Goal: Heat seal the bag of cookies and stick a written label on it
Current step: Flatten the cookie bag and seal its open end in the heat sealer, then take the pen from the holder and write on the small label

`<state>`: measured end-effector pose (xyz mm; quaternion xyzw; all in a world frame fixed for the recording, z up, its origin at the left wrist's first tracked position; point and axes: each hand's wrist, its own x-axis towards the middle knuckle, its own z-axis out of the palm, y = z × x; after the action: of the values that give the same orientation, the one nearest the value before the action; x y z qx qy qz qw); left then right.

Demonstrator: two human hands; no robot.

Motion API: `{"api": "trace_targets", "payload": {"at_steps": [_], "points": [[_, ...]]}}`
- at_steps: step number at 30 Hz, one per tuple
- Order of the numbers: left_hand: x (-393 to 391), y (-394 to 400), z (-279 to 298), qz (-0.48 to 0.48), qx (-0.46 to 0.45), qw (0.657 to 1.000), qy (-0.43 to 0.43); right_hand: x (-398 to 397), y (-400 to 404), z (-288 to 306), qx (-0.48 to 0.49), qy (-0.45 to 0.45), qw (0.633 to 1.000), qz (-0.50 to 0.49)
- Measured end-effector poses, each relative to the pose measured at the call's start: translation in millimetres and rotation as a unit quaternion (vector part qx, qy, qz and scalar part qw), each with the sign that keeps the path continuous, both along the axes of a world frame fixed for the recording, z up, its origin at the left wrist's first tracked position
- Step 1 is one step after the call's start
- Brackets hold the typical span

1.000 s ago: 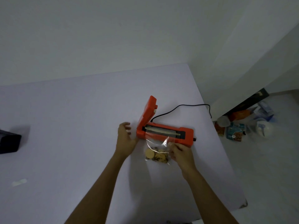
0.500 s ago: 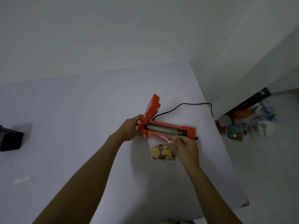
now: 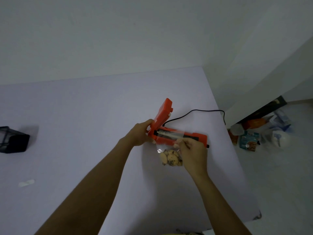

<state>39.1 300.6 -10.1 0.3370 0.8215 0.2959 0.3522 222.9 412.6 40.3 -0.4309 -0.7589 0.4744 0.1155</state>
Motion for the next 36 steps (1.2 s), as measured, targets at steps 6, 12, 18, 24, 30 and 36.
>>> {"api": "trace_targets", "payload": {"at_steps": [6, 12, 18, 24, 30, 36], "points": [[-1.1, -0.4, -2.4, -0.004, -0.002, 1.000, 0.009, 1.9, -2.5, 11.2, 0.038, 0.001, 0.999, 0.008], [-1.5, -0.1, -3.5, -0.004, -0.005, 1.000, 0.005, 10.9, 0.6, 14.8, 0.055, 0.005, 0.998, 0.006], [-0.8, -0.6, -3.7, 0.001, -0.010, 1.000, 0.001, 23.5, 5.9, 10.4, 0.012, 0.016, 1.000, 0.000], [29.8, -10.7, 1.0, 0.112, -0.020, 0.993, -0.020, 41.7, 13.0, 17.5, -0.117, 0.086, 0.989, 0.004], [78.8, -48.0, 33.8, 0.181, 0.049, 0.963, -0.193, 48.6, 11.5, 17.9, -0.249, 0.110, 0.962, 0.004], [89.4, -89.1, 61.7, 0.133, 0.124, 0.925, -0.334, 34.4, -12.2, 22.5, -0.274, 0.121, 0.954, 0.025]]}}
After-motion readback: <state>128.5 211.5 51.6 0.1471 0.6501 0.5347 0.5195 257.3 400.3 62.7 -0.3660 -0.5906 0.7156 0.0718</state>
